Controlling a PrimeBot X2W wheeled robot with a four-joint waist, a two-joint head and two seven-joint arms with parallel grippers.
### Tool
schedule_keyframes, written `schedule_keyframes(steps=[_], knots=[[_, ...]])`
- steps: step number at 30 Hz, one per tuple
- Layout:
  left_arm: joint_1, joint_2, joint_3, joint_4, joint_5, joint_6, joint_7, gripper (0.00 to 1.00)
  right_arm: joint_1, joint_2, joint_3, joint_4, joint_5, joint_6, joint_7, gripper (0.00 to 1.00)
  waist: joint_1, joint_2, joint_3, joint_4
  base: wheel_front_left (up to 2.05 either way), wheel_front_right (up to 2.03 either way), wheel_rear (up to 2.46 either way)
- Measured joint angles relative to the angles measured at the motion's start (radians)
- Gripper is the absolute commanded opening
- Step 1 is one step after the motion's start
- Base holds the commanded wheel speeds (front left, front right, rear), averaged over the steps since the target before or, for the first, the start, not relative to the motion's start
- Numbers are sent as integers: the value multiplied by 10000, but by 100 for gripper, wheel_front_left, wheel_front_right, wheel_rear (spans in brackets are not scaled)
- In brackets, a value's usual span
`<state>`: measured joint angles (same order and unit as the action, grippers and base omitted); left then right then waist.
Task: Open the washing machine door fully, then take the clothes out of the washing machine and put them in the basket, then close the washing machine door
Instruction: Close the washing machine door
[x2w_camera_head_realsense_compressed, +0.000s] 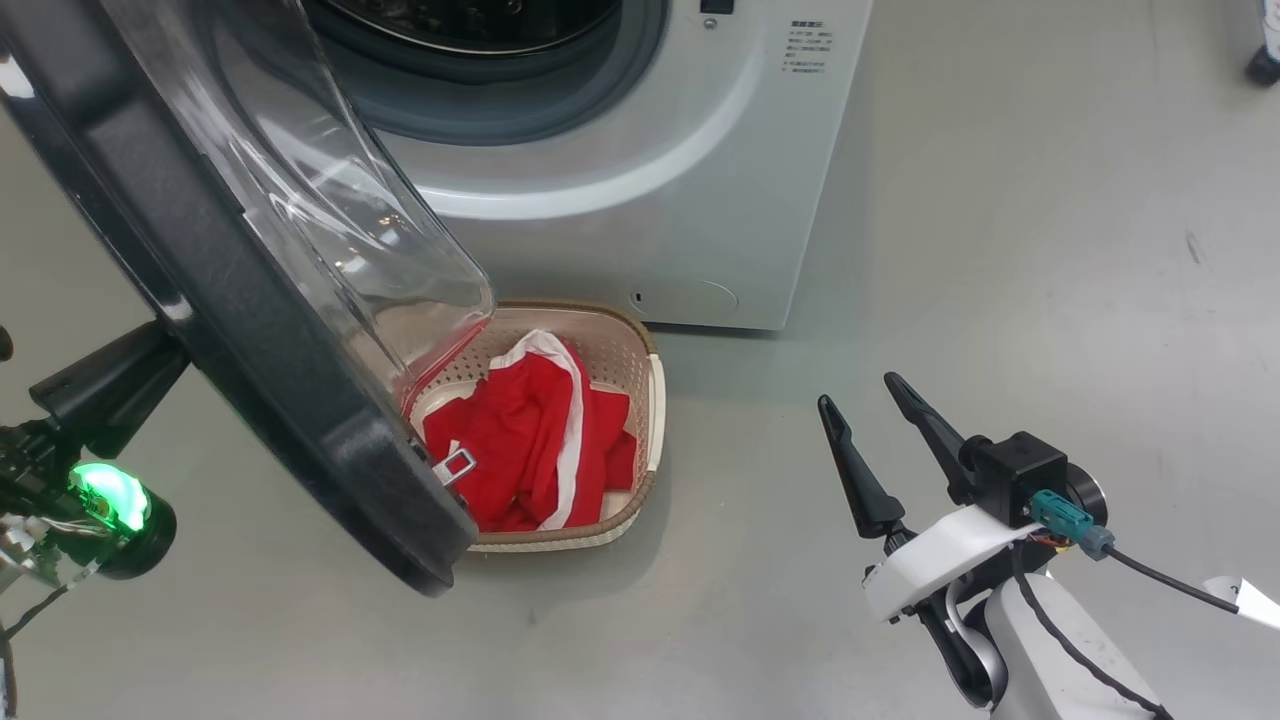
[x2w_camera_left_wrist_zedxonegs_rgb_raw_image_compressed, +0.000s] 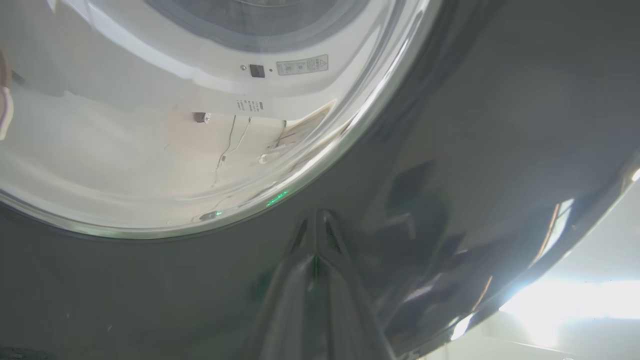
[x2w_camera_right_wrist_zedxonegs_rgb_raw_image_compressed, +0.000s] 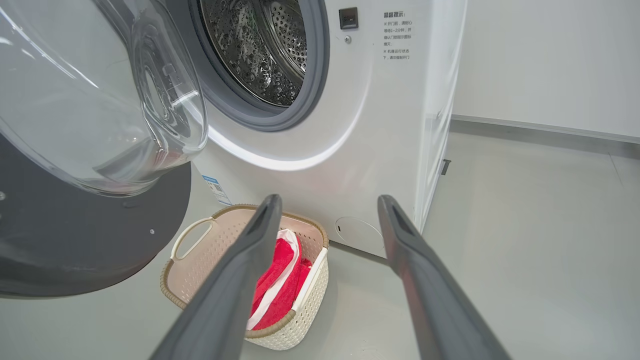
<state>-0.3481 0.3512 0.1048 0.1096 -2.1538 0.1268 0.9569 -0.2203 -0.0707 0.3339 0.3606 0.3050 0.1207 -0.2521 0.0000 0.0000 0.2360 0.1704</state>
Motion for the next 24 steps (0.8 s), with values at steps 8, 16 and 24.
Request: schedule_keyframes(steps=[8,16,24], knots=[[-21,-203,222,-159,6,-90,-370,0,-108,44,-77,-61,27,-2,0,100,0,0,92,-756,0,0,0],[-230,-222,430,-182,201,-318,-980,0,-193,69,-157,-174,104,-2,0,100,0,0,254,-1663,0,0,0],[-456,-295,560,-8,690,-732,-1415,0,-270,90,-324,-272,119,-2,0,100,0,0,473,-2646,0,0,0]])
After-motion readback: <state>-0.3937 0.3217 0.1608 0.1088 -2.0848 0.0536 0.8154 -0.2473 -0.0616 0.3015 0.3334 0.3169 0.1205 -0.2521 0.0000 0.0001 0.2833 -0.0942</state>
